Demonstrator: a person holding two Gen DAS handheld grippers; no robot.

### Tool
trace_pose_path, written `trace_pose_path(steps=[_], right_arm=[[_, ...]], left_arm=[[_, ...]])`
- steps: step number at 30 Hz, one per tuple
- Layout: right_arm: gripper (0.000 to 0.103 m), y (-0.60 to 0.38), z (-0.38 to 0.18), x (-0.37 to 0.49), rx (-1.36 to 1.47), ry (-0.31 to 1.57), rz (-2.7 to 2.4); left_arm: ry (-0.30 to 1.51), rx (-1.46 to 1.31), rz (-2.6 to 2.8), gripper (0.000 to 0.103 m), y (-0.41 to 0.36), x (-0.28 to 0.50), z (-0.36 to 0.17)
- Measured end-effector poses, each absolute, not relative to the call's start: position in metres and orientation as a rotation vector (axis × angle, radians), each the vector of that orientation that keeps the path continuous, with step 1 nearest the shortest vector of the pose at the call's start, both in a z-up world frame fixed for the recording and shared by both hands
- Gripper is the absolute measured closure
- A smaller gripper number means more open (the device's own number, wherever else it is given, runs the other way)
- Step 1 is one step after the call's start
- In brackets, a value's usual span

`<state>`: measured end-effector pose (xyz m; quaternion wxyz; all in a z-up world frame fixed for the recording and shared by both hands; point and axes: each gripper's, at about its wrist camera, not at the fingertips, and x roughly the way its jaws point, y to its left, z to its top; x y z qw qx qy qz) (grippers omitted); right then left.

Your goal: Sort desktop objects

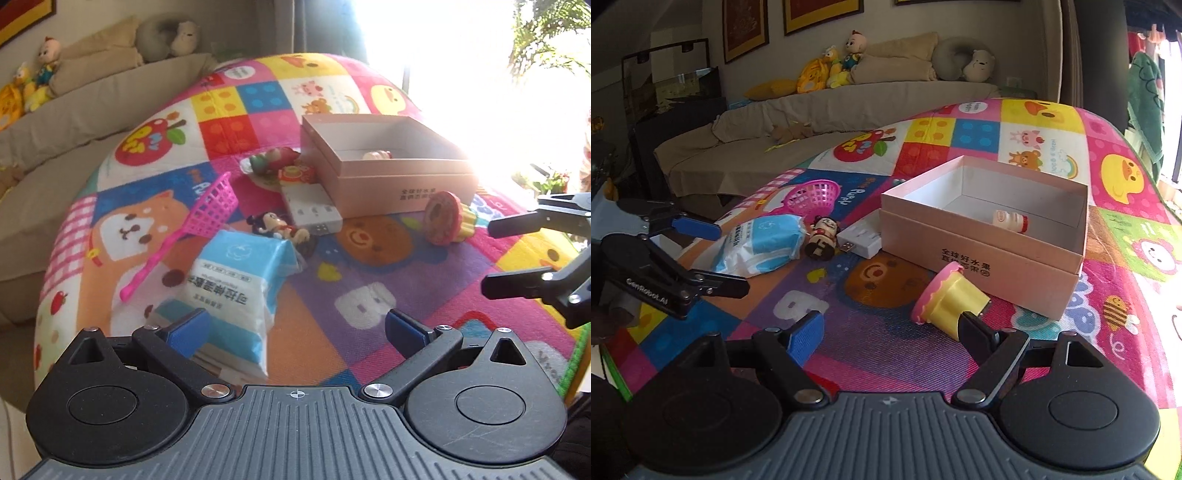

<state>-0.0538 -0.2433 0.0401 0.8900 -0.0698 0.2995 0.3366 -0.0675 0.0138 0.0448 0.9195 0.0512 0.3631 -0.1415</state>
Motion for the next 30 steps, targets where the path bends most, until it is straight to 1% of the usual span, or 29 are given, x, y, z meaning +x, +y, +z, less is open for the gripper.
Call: trace_pose_path(steps=[3, 8, 10, 17, 22, 25, 27, 28, 29, 30], right_arm=[[0.022, -0.236, 0.039, -0.060, -0.206, 0.598, 0.688], [0.022, -0.243, 0.041, -0.055, -0.182, 0.606, 0.649], [0.020, -0.243, 0.041, -0.058, -0.199, 0.597, 0.649], [0.018, -0.247, 0.036, -0.056, -0.191, 0.607, 0.626], [0.017, -0.246, 0.036, -0.054, -0.223, 0.581, 0.576], [0.017, -0.234, 0.035, -0.051, -0.300, 0.532, 0.501], [0.021, -0.223, 0.033, -0.047, -0.368, 0.492, 0.456], [0.028, -0.217, 0.031, -0.044, -0.410, 0.477, 0.445], [0.032, -0.210, 0.028, -0.041, -0.450, 0.473, 0.437], [0.033, -0.205, 0.025, -0.035, -0.482, 0.475, 0.431]], left_arm=[[0.785, 0.145, -0.467, 0.000, 0.000, -0.086, 0.042], [0.831, 0.252, -0.674, 0.000, -0.028, -0.117, 0.035], [0.834, 0.303, -0.713, 0.000, -0.039, -0.125, 0.030], [0.860, 0.343, -0.629, 0.000, -0.043, -0.109, 0.021], [0.803, 0.405, -0.477, 0.000, -0.041, -0.093, 0.021], [0.793, 0.375, -0.390, 0.000, -0.037, -0.077, 0.021], [0.793, 0.336, -0.350, 0.000, -0.033, -0.069, 0.021], [0.794, 0.316, -0.337, 0.000, -0.031, -0.067, 0.022], [0.794, 0.293, -0.329, 0.000, -0.028, -0.066, 0.023], [0.794, 0.274, -0.325, 0.000, -0.025, -0.065, 0.024]])
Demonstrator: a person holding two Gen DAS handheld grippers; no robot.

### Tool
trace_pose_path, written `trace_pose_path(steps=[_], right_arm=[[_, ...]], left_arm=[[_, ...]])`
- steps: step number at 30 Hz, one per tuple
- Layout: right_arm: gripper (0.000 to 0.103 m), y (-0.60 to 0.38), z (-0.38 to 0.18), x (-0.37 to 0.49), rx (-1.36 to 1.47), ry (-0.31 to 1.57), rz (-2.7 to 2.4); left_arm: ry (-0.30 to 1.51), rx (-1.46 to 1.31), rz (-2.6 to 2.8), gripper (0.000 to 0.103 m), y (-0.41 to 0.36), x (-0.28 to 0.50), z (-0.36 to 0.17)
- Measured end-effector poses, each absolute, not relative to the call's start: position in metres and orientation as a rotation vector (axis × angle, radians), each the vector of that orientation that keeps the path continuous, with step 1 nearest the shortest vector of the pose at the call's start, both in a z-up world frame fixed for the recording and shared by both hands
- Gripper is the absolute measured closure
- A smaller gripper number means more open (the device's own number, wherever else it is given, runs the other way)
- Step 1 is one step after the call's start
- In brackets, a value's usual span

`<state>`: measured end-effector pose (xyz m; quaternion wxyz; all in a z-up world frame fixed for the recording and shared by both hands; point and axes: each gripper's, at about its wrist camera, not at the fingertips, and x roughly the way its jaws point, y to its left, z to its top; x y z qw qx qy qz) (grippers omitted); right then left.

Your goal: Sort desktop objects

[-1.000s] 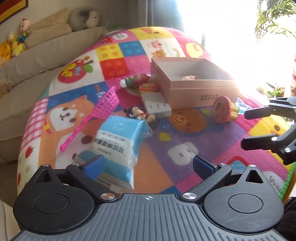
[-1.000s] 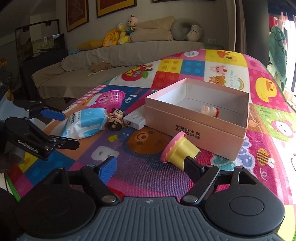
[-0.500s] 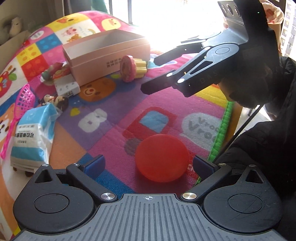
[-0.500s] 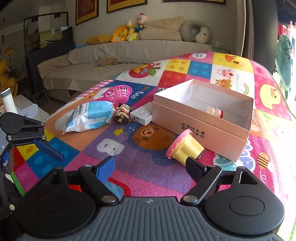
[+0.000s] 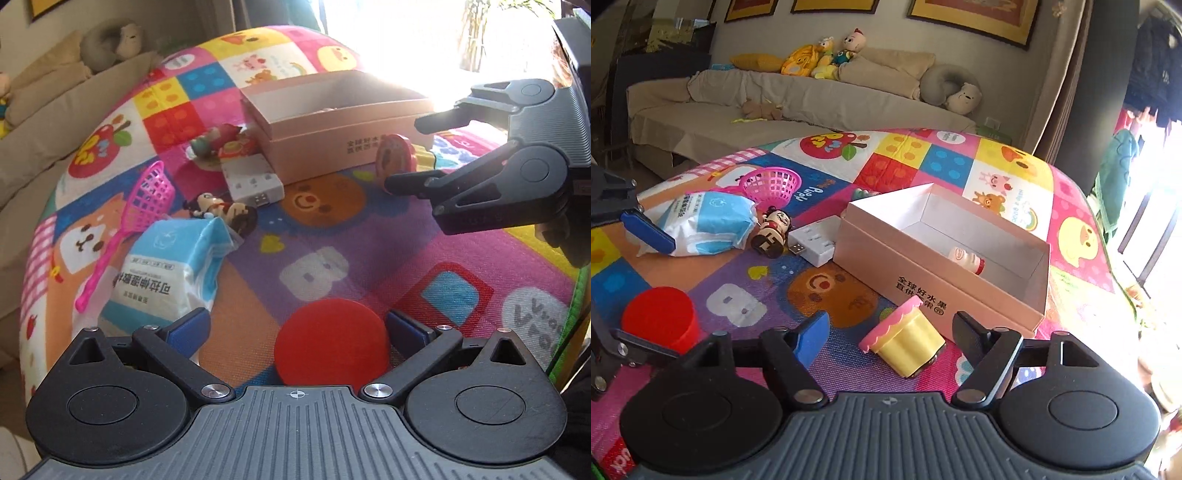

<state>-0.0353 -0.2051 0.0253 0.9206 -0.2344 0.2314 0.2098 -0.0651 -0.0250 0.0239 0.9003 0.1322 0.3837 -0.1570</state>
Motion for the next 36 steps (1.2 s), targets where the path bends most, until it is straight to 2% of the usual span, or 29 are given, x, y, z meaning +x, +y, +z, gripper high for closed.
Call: trace_pose_path(steps=[3, 5, 6, 10, 13, 23, 26, 32, 36], right_arm=[[0.037, -0.193, 0.014, -0.021, -0.560, 0.498, 0.397], [0.047, -0.191, 0.010, -0.014, -0.589, 0.518, 0.380], [0.048, -0.191, 0.009, -0.012, -0.590, 0.530, 0.378], [0.048, -0.194, 0.010, -0.019, -0.601, 0.517, 0.398], [0.041, -0.196, 0.007, -0.031, -0.655, 0.495, 0.416], [0.044, -0.184, -0.006, -0.028, -0.803, 0.419, 0.371], [0.047, -0.182, 0.000, -0.014, -0.734, 0.452, 0.347], [0.047, -0.217, 0.029, -0.011, -0.355, 0.511, 0.429], [0.047, -0.237, 0.023, -0.021, -0.276, 0.531, 0.407]], left_arm=[[0.792, 0.222, -0.326, 0.000, -0.017, -0.069, 0.028], [0.791, 0.200, -0.334, 0.000, -0.013, -0.075, 0.029], [0.793, 0.191, -0.339, 0.000, -0.012, -0.076, 0.029], [0.801, 0.176, -0.352, 0.000, -0.011, -0.080, 0.027], [0.805, 0.171, -0.361, 0.000, -0.013, -0.080, 0.025], [0.821, 0.144, -0.360, 0.000, -0.017, -0.078, 0.020], [0.821, 0.141, -0.349, 0.000, -0.015, -0.079, 0.020], [0.828, 0.121, -0.330, 0.000, -0.010, -0.077, 0.018], [0.828, 0.122, -0.340, 0.000, -0.013, -0.077, 0.017]])
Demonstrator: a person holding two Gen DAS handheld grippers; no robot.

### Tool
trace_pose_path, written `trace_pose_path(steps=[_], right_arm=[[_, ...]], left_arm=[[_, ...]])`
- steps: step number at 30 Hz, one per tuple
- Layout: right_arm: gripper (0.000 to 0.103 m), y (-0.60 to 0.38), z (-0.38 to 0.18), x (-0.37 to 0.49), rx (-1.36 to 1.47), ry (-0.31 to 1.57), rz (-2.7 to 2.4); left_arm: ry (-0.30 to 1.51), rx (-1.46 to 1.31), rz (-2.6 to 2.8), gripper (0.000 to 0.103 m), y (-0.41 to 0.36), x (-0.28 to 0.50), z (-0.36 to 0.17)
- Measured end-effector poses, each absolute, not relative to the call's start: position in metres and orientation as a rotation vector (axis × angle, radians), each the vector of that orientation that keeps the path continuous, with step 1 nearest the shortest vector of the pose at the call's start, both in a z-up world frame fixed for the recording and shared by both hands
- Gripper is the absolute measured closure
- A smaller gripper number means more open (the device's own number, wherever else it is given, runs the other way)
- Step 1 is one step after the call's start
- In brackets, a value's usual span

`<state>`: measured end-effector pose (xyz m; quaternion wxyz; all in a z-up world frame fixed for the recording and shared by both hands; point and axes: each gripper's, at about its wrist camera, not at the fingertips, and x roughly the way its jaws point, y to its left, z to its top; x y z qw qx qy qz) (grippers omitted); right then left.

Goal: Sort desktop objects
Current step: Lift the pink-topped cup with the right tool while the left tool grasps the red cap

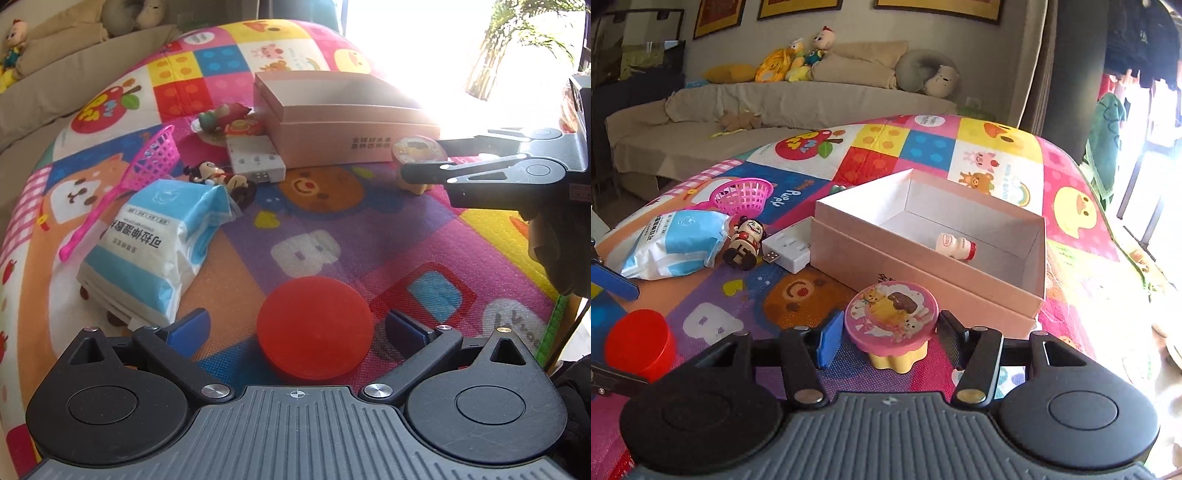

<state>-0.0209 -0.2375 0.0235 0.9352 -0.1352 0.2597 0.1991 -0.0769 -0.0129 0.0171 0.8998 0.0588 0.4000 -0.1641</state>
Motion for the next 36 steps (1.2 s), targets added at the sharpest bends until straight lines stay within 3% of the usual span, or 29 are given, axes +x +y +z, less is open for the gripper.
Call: trace_pose_path(steps=[8, 11, 12, 15, 20, 24, 27, 28, 30, 36], right_arm=[[0.047, -0.246, 0.023, -0.040, -0.266, 0.526, 0.402], [0.040, -0.248, 0.023, -0.042, -0.259, 0.529, 0.395], [0.039, -0.249, 0.023, -0.042, -0.258, 0.527, 0.393], [0.031, -0.249, 0.024, -0.041, -0.256, 0.526, 0.388], [0.022, -0.247, 0.026, -0.033, -0.234, 0.528, 0.384], [0.022, -0.246, 0.027, -0.017, -0.185, 0.562, 0.365], [0.023, -0.246, 0.024, -0.004, -0.157, 0.609, 0.346], [0.028, -0.245, 0.022, 0.000, -0.154, 0.627, 0.340], [0.049, -0.246, 0.020, 0.004, -0.153, 0.667, 0.349], [0.049, -0.259, 0.047, -0.015, -0.133, 0.608, 0.374]], left_arm=[[0.799, 0.126, -0.316, 0.000, -0.017, -0.079, 0.018], [0.781, 0.128, -0.303, 0.001, -0.018, -0.081, 0.020], [0.775, 0.131, -0.299, 0.002, -0.018, -0.081, 0.020], [0.772, 0.137, -0.293, 0.019, -0.020, -0.081, 0.020], [0.777, 0.127, -0.296, 0.027, -0.020, -0.081, 0.017], [0.771, 0.127, -0.296, 0.034, -0.021, -0.083, 0.018], [0.769, 0.131, -0.297, 0.034, -0.021, -0.083, 0.018], [0.769, 0.132, -0.299, 0.034, -0.021, -0.083, 0.018], [0.770, 0.132, -0.302, 0.034, -0.021, -0.083, 0.019], [0.700, 0.145, -0.348, 0.034, -0.030, -0.065, 0.044]])
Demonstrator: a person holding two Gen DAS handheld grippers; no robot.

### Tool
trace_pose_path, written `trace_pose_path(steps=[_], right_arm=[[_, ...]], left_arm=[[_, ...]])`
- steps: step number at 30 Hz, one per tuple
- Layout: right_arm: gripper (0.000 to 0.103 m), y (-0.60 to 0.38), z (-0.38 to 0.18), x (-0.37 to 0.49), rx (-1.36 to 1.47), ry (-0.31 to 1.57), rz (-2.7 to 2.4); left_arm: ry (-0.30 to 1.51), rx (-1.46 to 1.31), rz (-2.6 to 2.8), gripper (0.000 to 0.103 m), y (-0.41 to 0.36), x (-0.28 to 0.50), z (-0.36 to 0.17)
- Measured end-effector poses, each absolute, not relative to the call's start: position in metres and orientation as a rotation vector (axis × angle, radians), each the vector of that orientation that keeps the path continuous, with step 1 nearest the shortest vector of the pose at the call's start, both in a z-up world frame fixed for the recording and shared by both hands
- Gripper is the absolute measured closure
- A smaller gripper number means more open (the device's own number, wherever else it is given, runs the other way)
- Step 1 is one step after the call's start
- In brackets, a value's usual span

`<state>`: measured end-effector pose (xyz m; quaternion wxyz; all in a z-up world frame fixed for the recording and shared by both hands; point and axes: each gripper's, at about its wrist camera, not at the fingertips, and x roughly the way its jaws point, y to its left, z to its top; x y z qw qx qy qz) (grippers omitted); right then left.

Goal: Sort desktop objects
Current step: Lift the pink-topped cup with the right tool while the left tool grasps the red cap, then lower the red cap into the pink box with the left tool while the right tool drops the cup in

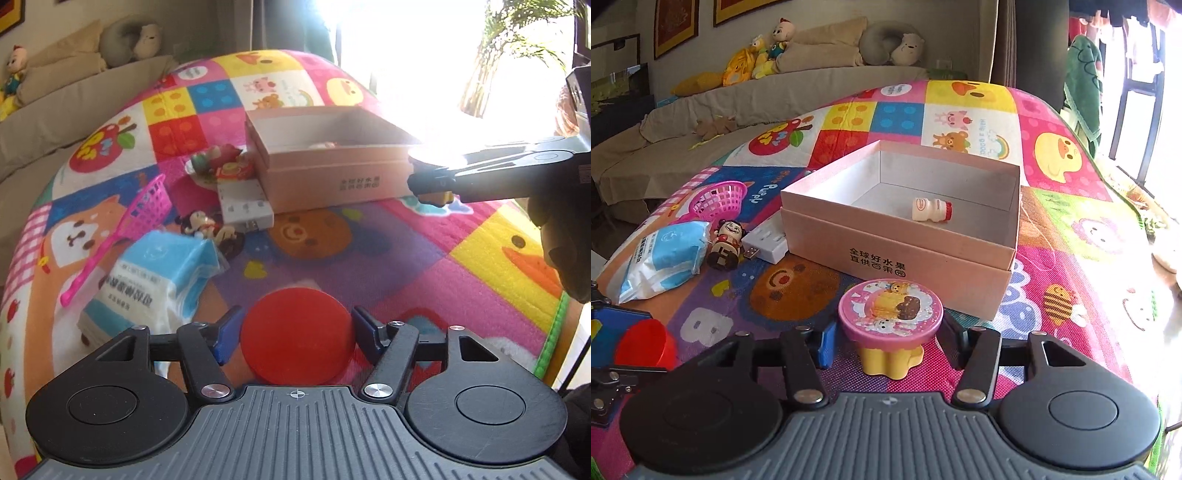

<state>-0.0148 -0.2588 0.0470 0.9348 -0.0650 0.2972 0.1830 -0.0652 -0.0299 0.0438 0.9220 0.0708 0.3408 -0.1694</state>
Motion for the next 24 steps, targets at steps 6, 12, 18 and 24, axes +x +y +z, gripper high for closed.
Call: trace_pose_path(steps=[6, 12, 18, 24], right_arm=[[0.049, -0.287, 0.117, -0.033, -0.094, 0.371, 0.322], [0.049, -0.298, 0.113, -0.022, -0.109, 0.397, 0.255], [0.049, -0.298, 0.098, -0.006, -0.102, 0.438, 0.227], [0.049, -0.288, 0.093, 0.026, -0.106, 0.440, 0.238]], left_arm=[[0.455, 0.204, -0.361, 0.034, -0.063, -0.009, 0.099], [0.394, 0.195, -0.346, 0.034, -0.101, 0.077, 0.099], [0.546, 0.012, -0.289, 0.023, -0.081, 0.108, 0.074], [0.547, 0.021, -0.294, 0.011, -0.055, 0.038, 0.064]])
